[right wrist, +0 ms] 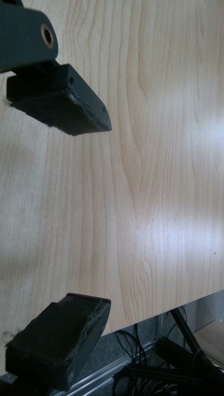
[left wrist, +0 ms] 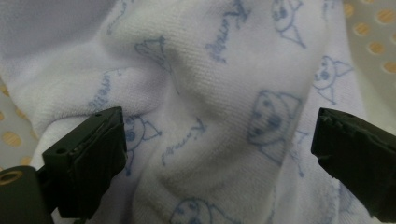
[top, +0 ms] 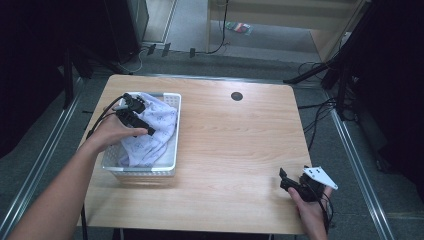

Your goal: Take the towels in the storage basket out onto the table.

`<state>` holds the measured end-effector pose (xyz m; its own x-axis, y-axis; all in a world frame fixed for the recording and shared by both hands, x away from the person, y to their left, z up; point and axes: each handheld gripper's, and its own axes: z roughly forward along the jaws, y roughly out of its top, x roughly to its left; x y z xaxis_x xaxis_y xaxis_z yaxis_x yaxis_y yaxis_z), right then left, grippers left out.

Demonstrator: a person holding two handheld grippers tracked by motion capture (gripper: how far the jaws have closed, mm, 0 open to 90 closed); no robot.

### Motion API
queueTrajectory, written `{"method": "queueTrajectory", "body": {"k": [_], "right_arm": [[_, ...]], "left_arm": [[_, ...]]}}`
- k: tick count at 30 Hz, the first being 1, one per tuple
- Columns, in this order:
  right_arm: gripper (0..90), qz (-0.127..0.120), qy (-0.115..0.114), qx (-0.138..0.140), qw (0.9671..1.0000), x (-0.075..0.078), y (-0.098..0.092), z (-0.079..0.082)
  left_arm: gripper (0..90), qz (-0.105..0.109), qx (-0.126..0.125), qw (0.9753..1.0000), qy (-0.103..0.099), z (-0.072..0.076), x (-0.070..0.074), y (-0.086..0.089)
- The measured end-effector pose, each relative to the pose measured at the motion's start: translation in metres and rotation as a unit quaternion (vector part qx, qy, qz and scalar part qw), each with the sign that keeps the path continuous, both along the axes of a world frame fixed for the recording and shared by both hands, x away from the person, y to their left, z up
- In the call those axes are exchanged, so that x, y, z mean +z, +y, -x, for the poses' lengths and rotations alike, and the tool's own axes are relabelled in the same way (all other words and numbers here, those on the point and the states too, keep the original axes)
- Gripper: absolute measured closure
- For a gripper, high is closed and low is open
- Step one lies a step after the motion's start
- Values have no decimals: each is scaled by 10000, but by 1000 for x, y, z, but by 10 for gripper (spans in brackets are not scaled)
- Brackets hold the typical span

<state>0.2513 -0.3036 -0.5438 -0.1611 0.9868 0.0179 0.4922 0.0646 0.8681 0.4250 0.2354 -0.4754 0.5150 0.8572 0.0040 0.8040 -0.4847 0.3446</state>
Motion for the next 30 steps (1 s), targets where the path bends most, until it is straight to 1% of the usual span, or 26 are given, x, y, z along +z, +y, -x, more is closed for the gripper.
{"method": "queueTrajectory", "body": {"k": [1,3,4,6,7,8,10,11,12,13,15,17,18,19,24,25,28,29,30], "right_arm": [[128,0,0,0,10000,0,0,0],[129,-1,-5,11,10000,0,0,0],[129,1,-6,12,10000,0,0,0],[129,3,-7,29,10000,0,0,1],[129,3,-7,29,10000,0,0,1],[129,8,-14,44,10000,0,0,1],[129,11,-19,46,10000,0,0,1],[129,17,-23,57,10000,0,0,1],[129,17,-23,57,10000,0,0,1],[129,25,-24,57,10000,0,0,1],[129,23,-26,64,10000,0,0,1],[129,25,-24,66,10000,0,0,1],[129,25,-24,66,10000,0,0,1],[129,23,-24,68,10000,0,0,1],[129,26,-35,93,9999,0,0,1],[129,14,-33,94,9999,0,0,1],[130,12,-12,90,10000,0,1,1],[130,12,-12,90,10000,0,1,1],[130,22,-10,96,10000,0,1,1]], "left_arm": [[61,0,0,10000,0,0,0,0],[64,-119,82,9999,63,-3,-6,-2],[63,-200,92,9996,152,-5,-11,-3],[62,-232,95,9996,144,-6,-13,-3],[62,-222,102,9995,183,-7,-14,-4],[44,-252,109,9994,192,-8,-16,-5],[39,-272,109,9994,187,-8,-18,-6],[23,-336,107,9991,230,-9,-21,-7],[16,-336,107,9991,230,-9,-21,-7],[10,-402,83,9987,305,-9,-25,-10],[0,-503,12,9980,387,-9,-30,-14],[0,-507,14,9980,389,-8,-32,-16],[0,-551,-7,9977,395,-9,-34,-18],[0,-566,-27,9976,396,-9,-36,-19],[0,-511,-70,9978,414,-9,-38,-19],[0,-496,-80,9980,379,-8,-39,-19],[0,-476,-51,9978,453,-9,-39,-19],[18,-476,-51,9978,453,-9,-39,-19],[18,-475,-89,9978,461,-9,-38,-19]]}}
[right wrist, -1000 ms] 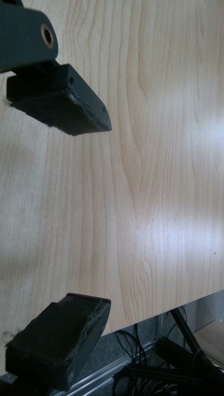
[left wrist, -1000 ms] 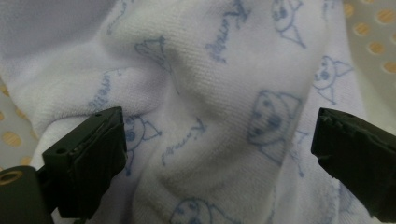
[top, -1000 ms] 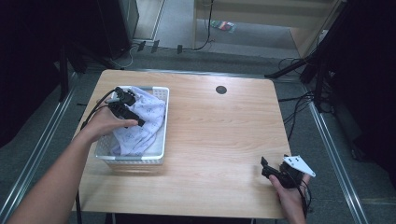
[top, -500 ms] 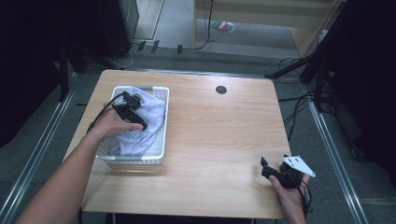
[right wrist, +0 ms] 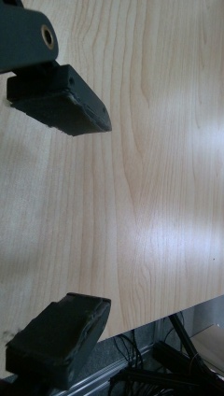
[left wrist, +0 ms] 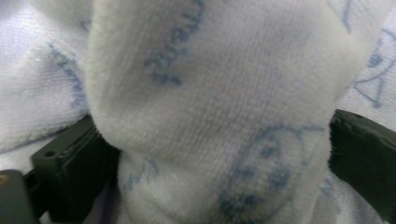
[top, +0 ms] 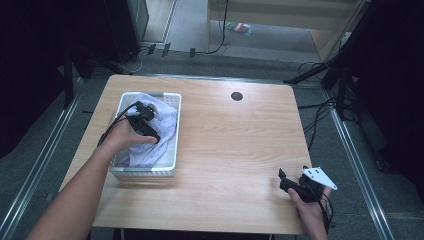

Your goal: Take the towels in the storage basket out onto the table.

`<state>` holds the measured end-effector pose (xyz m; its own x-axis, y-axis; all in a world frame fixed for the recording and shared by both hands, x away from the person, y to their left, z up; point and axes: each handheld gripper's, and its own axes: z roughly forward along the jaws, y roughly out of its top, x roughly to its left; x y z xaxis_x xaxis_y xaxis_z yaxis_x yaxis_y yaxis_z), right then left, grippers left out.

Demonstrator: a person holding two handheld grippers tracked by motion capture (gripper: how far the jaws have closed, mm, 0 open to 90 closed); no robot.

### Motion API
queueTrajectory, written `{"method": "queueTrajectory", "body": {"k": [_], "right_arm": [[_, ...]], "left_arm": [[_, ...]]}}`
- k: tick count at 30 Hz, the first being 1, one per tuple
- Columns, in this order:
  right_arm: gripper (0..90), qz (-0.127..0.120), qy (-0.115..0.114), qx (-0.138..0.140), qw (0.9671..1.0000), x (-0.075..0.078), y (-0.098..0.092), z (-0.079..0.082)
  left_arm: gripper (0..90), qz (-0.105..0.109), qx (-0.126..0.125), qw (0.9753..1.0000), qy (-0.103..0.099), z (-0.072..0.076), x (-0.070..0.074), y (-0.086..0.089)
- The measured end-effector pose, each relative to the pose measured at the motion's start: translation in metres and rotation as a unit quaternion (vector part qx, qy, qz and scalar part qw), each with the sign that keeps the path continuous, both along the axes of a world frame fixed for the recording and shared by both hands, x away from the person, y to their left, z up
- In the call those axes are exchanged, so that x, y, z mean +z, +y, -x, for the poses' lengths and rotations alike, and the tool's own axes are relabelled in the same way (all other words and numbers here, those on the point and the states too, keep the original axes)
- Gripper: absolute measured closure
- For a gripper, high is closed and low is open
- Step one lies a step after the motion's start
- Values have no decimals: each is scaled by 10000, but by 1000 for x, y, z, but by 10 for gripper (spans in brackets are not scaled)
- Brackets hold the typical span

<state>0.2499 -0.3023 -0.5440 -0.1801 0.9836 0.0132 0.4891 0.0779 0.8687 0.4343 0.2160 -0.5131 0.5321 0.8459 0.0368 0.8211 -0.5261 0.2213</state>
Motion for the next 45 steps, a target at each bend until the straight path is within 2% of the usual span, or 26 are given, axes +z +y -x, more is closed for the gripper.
{"method": "queueTrajectory", "body": {"k": [2,3,4,5,6,9,11,12,15,17,20,25,28,29,33,34,35,36,45], "right_arm": [[131,25,1,7,10000,0,0,0],[131,27,0,10,10000,0,0,0],[131,36,-1,15,10000,0,1,0],[131,36,-1,15,10000,0,1,0],[131,44,-4,21,10000,0,1,0],[131,56,-11,26,10000,0,1,0],[131,54,-11,27,10000,0,1,0],[131,54,-6,32,10000,0,1,0],[131,53,-6,27,10000,0,1,0],[131,53,-8,25,10000,0,1,0],[131,43,-10,-18,10000,0,1,0],[132,40,-12,-14,10000,0,1,0],[132,51,-18,-15,10000,0,1,0],[132,51,-18,-15,10000,0,1,0],[132,53,-13,-11,10000,0,1,-1],[132,53,-13,-11,10000,0,1,-1],[132,52,-22,-2,10000,0,0,-1],[132,40,-8,-18,10000,0,0,-1],[132,30,0,-32,10000,0,0,-1]], "left_arm": [[121,-8,-64,10000,-30,1,2,-1],[121,20,-72,10000,-50,2,4,-1],[235,20,-71,9999,-102,2,5,-1],[235,26,-43,9999,-144,2,6,0],[274,42,1,9998,-177,3,7,1],[461,69,-20,9996,-257,6,10,-1],[483,83,10,9996,-254,7,10,-2],[542,114,115,9996,-235,6,11,-1],[595,161,199,9994,-227,6,12,0],[614,192,256,9993,-171,5,13,0],[630,364,380,9986,-33,2,17,4],[636,347,283,9990,-1,4,23,3],[635,332,216,9992,-49,7,35,3],[636,332,216,9992,-49,7,35,3],[635,383,135,9991,-81,10,55,2],[635,383,135,9991,-81,10,55,2],[635,360,96,9992,-137,11,66,1],[635,360,96,9992,-137,11,66,1],[634,329,-66,9992,-221,13,102,-3]]}}
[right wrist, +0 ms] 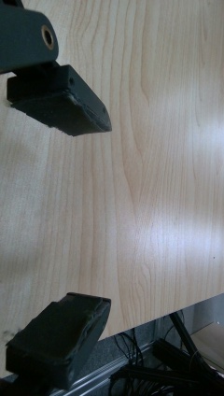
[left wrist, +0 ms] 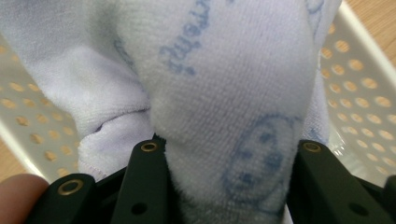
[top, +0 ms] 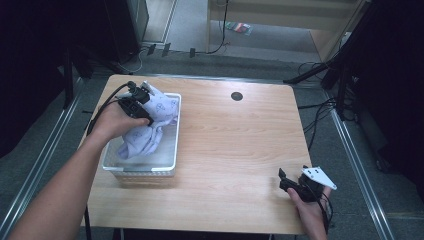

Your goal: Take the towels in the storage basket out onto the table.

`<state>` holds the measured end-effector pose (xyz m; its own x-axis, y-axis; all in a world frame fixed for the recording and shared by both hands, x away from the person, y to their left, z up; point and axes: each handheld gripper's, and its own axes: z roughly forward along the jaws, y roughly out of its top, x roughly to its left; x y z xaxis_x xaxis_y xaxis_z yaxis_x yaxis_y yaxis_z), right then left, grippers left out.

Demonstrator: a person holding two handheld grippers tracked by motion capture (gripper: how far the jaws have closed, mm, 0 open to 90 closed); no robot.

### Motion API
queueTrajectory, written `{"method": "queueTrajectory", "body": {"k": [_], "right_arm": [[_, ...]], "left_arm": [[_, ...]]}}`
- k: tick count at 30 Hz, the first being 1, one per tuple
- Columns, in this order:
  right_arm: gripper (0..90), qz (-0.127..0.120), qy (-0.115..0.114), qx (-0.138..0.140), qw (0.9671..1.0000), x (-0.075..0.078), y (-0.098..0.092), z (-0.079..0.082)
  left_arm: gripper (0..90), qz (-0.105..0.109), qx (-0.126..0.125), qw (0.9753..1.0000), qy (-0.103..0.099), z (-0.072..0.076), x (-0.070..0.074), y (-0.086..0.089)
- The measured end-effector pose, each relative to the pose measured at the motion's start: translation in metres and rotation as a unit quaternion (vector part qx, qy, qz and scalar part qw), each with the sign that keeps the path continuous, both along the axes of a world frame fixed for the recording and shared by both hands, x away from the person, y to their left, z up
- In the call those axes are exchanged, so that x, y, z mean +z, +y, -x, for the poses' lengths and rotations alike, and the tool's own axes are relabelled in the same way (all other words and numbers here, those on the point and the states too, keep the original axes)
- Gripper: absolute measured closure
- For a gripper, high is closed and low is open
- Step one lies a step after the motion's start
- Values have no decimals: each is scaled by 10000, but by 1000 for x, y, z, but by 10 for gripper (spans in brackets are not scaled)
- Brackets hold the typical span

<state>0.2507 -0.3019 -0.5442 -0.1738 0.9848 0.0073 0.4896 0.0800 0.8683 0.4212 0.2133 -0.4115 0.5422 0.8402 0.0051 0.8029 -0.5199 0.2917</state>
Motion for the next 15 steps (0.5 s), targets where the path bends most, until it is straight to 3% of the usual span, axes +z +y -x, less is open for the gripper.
{"method": "queueTrajectory", "body": {"k": [15], "right_arm": [[132,8,-1,1,10000,0,0,0]], "left_arm": [[631,-37,-194,9996,-212,4,50,-3]]}}
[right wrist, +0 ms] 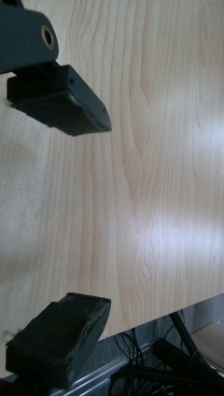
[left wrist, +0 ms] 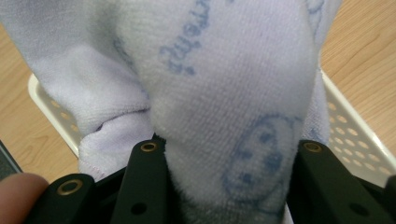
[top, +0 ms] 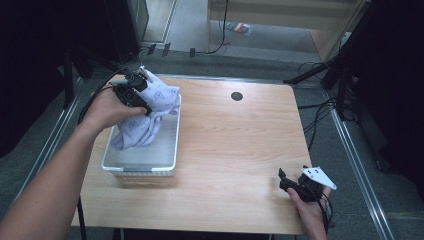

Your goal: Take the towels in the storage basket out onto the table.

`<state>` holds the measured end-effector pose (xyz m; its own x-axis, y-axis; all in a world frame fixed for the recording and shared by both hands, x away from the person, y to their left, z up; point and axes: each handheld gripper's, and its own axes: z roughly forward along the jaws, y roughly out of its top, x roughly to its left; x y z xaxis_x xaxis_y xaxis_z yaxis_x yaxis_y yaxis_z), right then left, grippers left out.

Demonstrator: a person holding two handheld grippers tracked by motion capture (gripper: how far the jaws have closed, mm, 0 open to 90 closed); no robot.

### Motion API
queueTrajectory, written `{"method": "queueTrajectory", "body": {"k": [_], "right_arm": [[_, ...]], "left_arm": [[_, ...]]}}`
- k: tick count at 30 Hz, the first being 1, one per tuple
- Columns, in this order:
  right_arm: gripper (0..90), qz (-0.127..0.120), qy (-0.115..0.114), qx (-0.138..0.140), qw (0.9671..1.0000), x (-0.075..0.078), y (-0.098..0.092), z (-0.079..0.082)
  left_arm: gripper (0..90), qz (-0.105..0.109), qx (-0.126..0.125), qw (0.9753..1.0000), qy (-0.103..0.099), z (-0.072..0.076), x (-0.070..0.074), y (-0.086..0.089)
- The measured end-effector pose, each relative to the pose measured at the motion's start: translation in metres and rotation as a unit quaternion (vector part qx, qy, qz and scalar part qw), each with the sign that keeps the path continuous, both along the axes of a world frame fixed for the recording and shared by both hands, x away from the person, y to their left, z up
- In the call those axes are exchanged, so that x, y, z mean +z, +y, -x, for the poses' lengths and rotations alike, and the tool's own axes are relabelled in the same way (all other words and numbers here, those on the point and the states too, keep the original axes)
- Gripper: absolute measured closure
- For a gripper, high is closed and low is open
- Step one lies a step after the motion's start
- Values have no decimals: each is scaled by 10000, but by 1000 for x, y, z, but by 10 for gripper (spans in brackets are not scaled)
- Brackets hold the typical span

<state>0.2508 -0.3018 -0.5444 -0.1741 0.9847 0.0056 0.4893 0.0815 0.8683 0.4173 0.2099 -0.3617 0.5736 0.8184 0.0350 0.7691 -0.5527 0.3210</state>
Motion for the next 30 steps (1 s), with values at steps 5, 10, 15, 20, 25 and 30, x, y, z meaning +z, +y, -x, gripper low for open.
{"method": "queueTrajectory", "body": {"k": [5,10,15,20,25,30], "right_arm": [[132,-1,-3,0,10000,0,0,0],[132,1,-5,5,10000,0,0,0],[132,-8,-5,5,10000,0,0,0],[131,10,-23,29,10000,0,0,0],[132,-23,-7,-2,10000,0,0,0],[132,-27,-14,-6,10000,0,0,0]], "left_arm": [[629,30,-68,10000,-43,2,7,-8],[628,3,-164,9999,-39,3,5,-20],[628,58,-209,9998,-39,4,3,-30],[627,41,-285,9996,-50,4,3,-43],[627,50,-382,9993,-35,3,-1,-59],[626,60,-457,9989,-21,2,-2,-70]]}}
